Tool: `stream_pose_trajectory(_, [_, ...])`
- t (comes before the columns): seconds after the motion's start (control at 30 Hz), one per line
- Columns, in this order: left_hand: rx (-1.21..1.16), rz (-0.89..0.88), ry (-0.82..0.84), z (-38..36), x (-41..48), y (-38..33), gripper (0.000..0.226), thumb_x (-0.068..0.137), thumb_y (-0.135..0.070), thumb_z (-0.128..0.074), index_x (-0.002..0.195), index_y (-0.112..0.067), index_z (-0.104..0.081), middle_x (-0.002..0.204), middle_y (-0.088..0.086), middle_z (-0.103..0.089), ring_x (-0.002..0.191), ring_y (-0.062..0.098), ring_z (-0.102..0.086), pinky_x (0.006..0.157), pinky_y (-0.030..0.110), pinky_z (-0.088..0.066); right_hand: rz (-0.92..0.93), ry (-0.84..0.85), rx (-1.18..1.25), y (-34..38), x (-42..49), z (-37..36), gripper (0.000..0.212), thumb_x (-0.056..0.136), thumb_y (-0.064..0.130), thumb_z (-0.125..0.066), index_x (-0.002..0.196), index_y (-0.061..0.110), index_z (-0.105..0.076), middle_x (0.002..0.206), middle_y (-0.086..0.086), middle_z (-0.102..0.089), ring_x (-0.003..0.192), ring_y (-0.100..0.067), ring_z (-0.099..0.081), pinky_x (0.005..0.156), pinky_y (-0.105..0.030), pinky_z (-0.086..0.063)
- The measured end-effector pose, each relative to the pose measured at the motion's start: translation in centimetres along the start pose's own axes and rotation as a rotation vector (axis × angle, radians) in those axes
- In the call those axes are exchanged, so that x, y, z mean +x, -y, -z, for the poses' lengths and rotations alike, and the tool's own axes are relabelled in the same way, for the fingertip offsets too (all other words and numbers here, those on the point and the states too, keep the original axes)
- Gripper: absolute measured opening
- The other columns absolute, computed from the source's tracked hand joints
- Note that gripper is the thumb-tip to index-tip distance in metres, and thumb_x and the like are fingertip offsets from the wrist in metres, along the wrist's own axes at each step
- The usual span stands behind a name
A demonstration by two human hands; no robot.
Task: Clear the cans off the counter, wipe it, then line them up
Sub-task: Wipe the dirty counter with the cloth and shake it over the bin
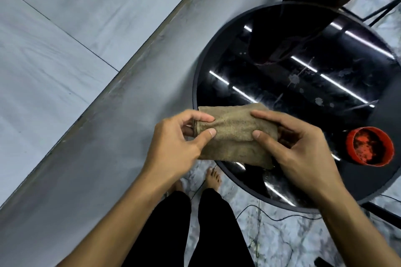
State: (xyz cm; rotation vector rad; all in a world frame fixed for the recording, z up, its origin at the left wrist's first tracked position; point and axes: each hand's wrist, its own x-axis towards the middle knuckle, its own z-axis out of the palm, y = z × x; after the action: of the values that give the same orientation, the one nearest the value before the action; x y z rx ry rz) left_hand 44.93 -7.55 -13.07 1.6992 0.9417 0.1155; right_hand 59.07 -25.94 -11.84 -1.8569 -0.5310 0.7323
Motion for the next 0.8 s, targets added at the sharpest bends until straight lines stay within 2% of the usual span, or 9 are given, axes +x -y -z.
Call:
stream_pose_trajectory(0.13, [-0.037,-0.028,-0.072,2.7,-1.3,-1.1,0.02,0.082,-0.022,-0.086,0.093,-0.036,-0.077,0.09,-0.014,-0.077,0.08,0.007,-0.073,0.077,0.034,-0.063,0.061,0.084,0.001,3.1,0.8,-0.8,0.036,0.087,0.013,-0.078,0.117,0.033,-0.075,0.114,0.02,-0.073,0.107,0.002,-0.068,0.083,-0.014,-0.055])
stream_pose_trajectory(0.23, [-0.066,-0.046,-0.147,4.9,-2.4,-1.7,0.022,0.081,-0.024,-0.087,0.094,-0.038,-0.077,0.093,-0.015,-0.077,0.082,0.006,-0.073,0.077,0.03,-0.062,0.108,0.147,0.026,5.1,1.5,-1.7,0.036,0.086,0.011,-0.078,0.116,0.03,-0.076,0.111,0.017,-0.074,0.104,-0.001,-0.07,0.079,-0.015,-0.056])
stream_pose_trajectory(0.37, [-0.115,-0.072,-0.207,7.7,-3.9,-2.4,0.022,0.082,-0.022,-0.086,0.096,-0.037,-0.077,0.094,-0.015,-0.077,0.08,0.006,-0.074,0.078,0.033,-0.062,0.183,0.223,0.041,7.5,2.4,-3.3,0.036,0.085,0.012,-0.079,0.117,0.029,-0.076,0.115,0.013,-0.075,0.107,-0.006,-0.071,0.081,-0.022,-0.059])
stream_pose_trajectory(0.5, [-0.142,-0.085,-0.301,9.8,-5.1,-3.4,0.021,0.082,-0.018,-0.085,0.096,-0.032,-0.078,0.088,-0.015,-0.077,0.073,0.005,-0.073,0.071,0.022,-0.06,0.246,0.306,0.098,9.5,3.7,-4.8,0.035,0.087,0.011,-0.077,0.119,0.025,-0.075,0.12,0.009,-0.074,0.109,-0.013,-0.072,0.084,-0.033,-0.061])
stream_pose_trajectory(0.6, [-0.179,-0.101,-0.35,11.2,-5.8,-4.5,0.022,0.08,-0.019,-0.088,0.096,-0.03,-0.078,0.092,-0.01,-0.078,0.078,0.011,-0.076,0.075,0.033,-0.063,0.296,0.347,0.137,11.0,4.7,-5.7,0.036,0.088,0.007,-0.076,0.121,0.021,-0.074,0.123,0.004,-0.073,0.11,-0.018,-0.072,0.085,-0.038,-0.062])
stream_pose_trajectory(0.7, [-0.172,-0.114,-0.403,12.6,-6.3,-5.3,0.021,0.079,-0.022,-0.088,0.095,-0.032,-0.078,0.088,-0.007,-0.078,0.074,0.016,-0.075,0.069,0.042,-0.06,0.34,0.37,0.141,12.7,5.5,-6.7,0.036,0.088,0.006,-0.077,0.121,0.019,-0.074,0.124,0.003,-0.073,0.109,-0.019,-0.072,0.085,-0.038,-0.062])
stream_pose_trajectory(0.8, [-0.175,-0.144,-0.446,14.5,-6.6,-5.7,0.022,0.081,-0.018,-0.085,0.096,-0.033,-0.078,0.09,-0.011,-0.077,0.072,0.011,-0.074,0.066,0.033,-0.062,0.359,0.394,0.167,14.6,6.5,-8.0,0.036,0.087,0.005,-0.077,0.12,0.019,-0.074,0.122,0.002,-0.074,0.105,-0.02,-0.074,0.082,-0.04,-0.063])
